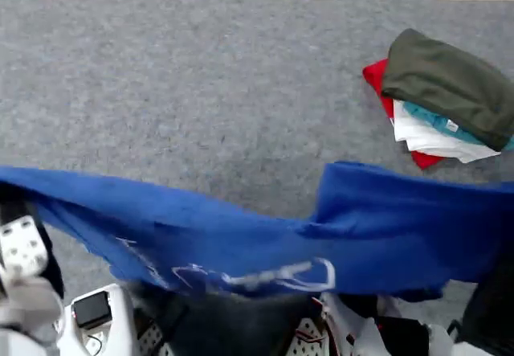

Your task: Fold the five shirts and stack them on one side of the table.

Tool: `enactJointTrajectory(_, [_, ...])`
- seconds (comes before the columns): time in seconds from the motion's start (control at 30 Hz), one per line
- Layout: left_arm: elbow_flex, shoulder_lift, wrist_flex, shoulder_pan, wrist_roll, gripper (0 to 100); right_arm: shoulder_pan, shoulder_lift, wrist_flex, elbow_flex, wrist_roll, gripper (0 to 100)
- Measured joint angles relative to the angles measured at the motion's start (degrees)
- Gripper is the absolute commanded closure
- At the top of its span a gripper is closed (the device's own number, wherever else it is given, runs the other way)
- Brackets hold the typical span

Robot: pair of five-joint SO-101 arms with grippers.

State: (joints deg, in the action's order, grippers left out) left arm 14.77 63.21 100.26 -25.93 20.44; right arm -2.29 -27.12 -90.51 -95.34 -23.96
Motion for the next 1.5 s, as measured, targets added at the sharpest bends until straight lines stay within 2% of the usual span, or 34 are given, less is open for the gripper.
enactJointTrajectory(0.1, [-2.81, 3.78, 0.0, -0.62, 0.09, 98, 0.09, 0.0, 1.76, 0.53, -3.25, 99.5])
enactJointTrajectory(0.27, [-5.63, 5.98, -0.44, -6.07, 0.09, 98, 0.09, 0.0, 3.34, 5.71, -8.62, 99.5])
enactJointTrajectory(0.47, [-10.73, 6.24, -5.36, -8.79, 0.09, 98, 0.09, 0.0, 3.34, 11.69, -10.02, 99.5])
enactJointTrajectory(0.63, [-20.84, 6.15, -15.65, -8.79, -2.81, 98, 0.09, 0.0, 3.69, 24.97, -10.02, 99.5])
enactJointTrajectory(0.8, [-37.1, 6.07, -34.9, -8.35, -9.23, 98, 1.85, 0.44, 6.15, 44.22, -10.02, 99.5])
enactJointTrajectory(0.97, [-53.54, 5.63, -52.31, -1.93, -11.25, 98, 4.84, 0.7, 16.53, 65.32, -10.02, 99.5])
enactJointTrajectory(1.17, [-66.55, 4.92, -66.73, 4.92, -11.25, 98, 6.59, 0.88, 37.27, 89.67, -9.93, 99.5])
enactJointTrajectory(1.33, [-67.52, -1.85, -75.69, 5.98, -11.43, 98, 8.26, 0.88, 54.59, 103.3, -6.42, 99.5])
enactJointTrajectory(1.5, [-58.73, -17.93, -77.19, 6.68, -11.78, 98, 10.29, 1.67, 66.55, 109.1, -5.89, 99.5])
